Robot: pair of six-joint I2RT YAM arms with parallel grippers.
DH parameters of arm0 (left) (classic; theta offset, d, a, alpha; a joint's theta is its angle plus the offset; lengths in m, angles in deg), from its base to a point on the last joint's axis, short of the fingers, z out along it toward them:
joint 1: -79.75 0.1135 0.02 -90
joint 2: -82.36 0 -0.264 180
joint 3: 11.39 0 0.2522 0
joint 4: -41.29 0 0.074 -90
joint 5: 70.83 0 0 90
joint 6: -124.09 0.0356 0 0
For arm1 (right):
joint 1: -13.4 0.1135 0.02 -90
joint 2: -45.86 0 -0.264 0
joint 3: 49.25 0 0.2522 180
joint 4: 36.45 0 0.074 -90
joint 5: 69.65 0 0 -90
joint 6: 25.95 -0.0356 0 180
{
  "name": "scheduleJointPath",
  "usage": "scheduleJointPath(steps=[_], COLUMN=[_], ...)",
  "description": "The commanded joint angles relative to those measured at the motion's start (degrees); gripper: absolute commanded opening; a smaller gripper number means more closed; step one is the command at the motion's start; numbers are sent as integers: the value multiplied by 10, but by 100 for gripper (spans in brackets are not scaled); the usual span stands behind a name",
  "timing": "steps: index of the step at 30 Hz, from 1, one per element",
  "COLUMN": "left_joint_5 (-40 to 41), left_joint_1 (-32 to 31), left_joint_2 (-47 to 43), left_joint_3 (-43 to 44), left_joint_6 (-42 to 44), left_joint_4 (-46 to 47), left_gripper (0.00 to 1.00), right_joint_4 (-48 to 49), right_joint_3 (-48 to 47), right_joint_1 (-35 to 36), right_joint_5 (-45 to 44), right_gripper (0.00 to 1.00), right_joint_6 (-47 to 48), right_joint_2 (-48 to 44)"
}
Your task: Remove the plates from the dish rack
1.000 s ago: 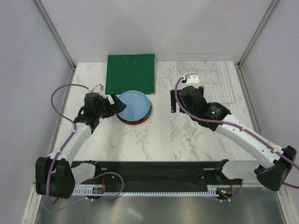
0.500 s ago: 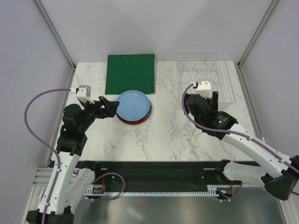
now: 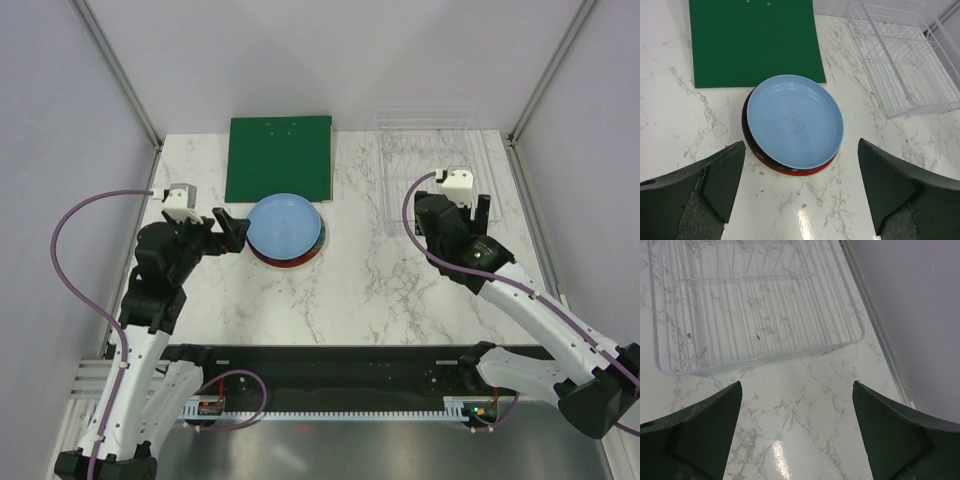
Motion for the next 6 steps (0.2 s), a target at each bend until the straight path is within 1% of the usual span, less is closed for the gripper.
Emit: scheduleJointPath(steps=[1, 6], left_joint_5=[-11, -19], left_joint_1=[-1, -1], left_joint_2=[8, 15], left_joint_3=[27, 26], left_joint_6=[34, 34], left_joint_4=[5, 11], left_gripper=[100, 100], right_joint_4=[37, 48], right_joint_3=[7, 5], right_joint_1=[-35, -60], right_joint_5=[49, 52], right_gripper=[98, 98], right_joint_6=[15, 28], right_joint_2=[-25, -21])
